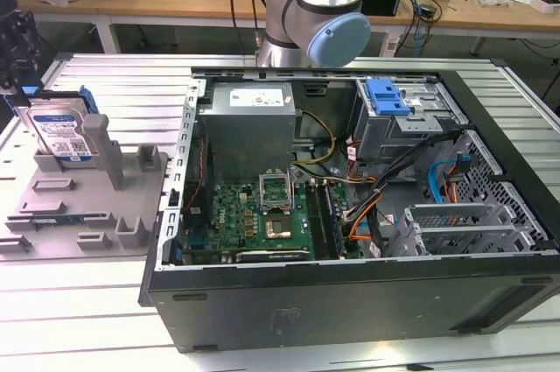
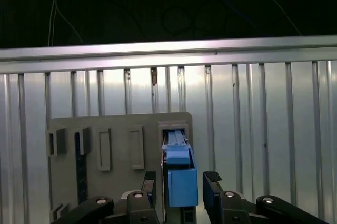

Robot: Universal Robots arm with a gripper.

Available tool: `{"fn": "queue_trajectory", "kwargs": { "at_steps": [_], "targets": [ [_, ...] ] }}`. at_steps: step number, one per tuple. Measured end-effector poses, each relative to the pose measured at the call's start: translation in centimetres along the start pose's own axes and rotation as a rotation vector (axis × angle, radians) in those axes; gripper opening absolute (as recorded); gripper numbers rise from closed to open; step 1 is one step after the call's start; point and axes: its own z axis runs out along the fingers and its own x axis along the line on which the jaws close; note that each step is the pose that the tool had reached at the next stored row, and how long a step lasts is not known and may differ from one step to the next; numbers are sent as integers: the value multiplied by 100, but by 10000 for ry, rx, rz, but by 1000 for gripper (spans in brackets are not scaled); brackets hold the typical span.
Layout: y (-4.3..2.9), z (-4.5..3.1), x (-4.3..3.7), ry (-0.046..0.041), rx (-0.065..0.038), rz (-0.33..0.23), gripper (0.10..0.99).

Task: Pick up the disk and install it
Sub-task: 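Pick up the disk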

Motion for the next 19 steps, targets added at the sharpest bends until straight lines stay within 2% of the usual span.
{"fn": "queue_trajectory", "kwargs": {
  "at_steps": [19],
  "targets": [
    [0,73,-14,6,2,-225,482]
  ]
}}
